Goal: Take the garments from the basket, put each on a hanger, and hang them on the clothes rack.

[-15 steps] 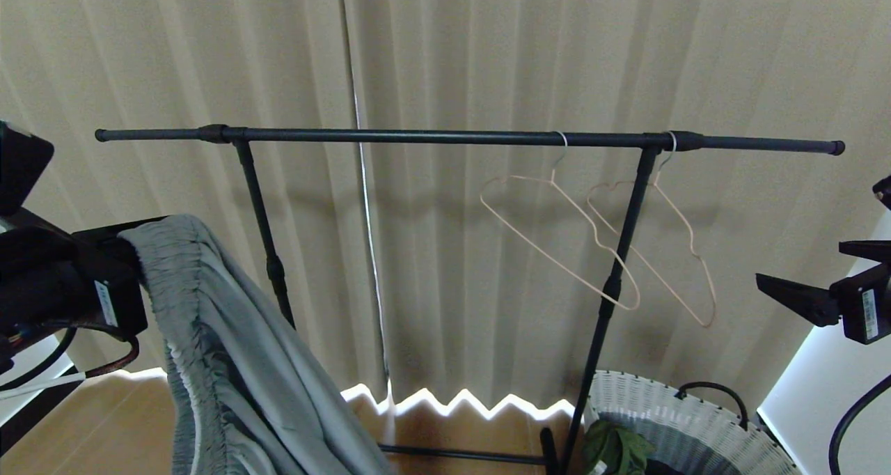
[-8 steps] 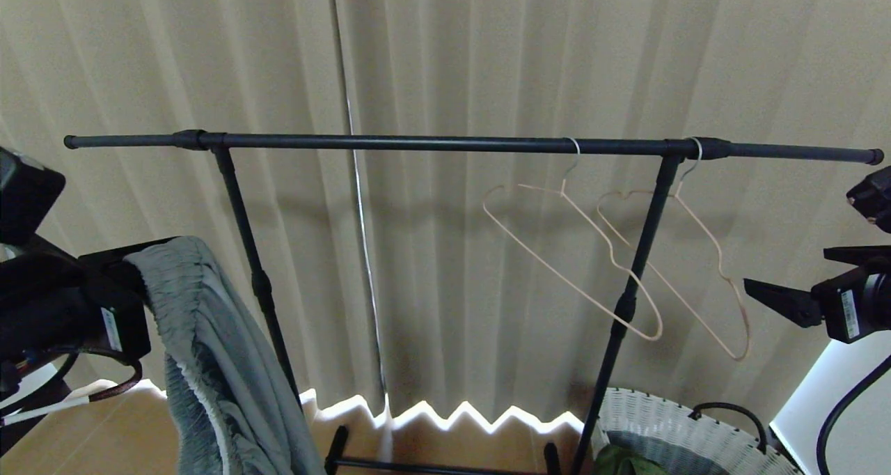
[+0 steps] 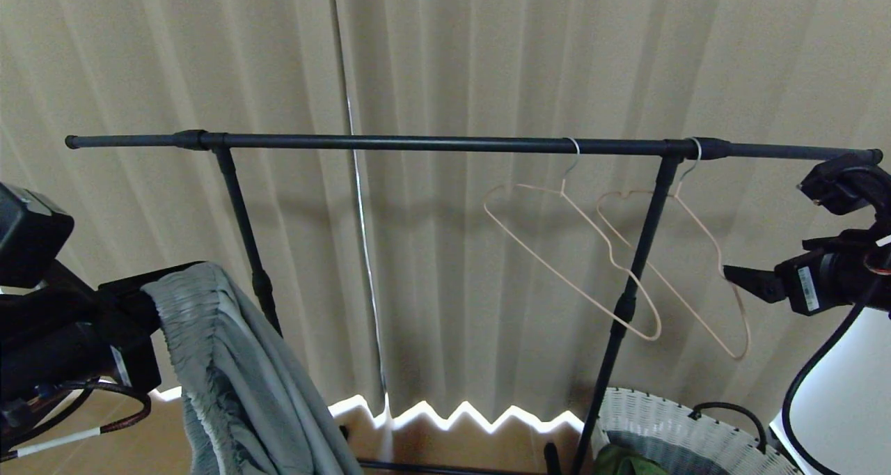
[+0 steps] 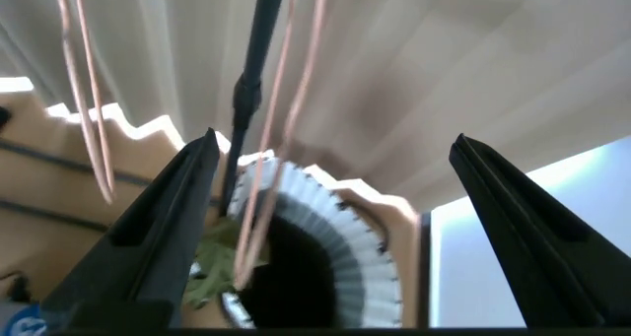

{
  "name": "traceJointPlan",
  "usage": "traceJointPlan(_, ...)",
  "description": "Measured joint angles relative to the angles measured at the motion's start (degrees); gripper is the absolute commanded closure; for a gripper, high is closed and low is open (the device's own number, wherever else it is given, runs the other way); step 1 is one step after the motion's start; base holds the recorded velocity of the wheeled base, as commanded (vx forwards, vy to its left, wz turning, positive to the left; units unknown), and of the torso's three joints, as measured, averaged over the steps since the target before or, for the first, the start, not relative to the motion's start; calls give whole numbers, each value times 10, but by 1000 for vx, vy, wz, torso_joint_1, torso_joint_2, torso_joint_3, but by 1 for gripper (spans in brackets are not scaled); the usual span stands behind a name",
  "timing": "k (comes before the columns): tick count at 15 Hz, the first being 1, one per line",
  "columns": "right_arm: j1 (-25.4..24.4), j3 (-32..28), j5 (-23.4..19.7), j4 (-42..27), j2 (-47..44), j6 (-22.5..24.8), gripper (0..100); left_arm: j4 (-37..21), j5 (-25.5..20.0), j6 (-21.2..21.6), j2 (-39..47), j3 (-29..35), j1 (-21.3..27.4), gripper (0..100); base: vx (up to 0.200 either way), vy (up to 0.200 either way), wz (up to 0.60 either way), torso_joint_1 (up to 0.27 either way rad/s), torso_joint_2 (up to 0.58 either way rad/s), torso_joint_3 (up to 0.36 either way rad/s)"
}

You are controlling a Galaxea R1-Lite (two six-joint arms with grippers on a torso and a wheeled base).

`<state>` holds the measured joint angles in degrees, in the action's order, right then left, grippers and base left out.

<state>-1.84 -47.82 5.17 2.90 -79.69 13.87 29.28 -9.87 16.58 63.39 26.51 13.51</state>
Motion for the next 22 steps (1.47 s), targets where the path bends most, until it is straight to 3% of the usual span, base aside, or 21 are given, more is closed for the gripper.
traceJointPlan(5,-3,-45,1,0,-82,-67,0,0,-1,-11,-6,-3,-2,100,0,0,0,0,0,0)
traceJointPlan(8,-4,-86,2,-3,-133,-105,0,1,-2,-68,-12,-11,-1,100,0,0,0,0,0,0)
traceJointPlan(10,-4,-103,2,-8,-151,-107,0,3,-3,-91,-14,-6,-1,100,0,0,0,0,0,0)
traceJointPlan(22,-4,-125,2,-7,-195,-111,0,46,-16,-93,26,9,-2,100,0,0,0,0,0,0)
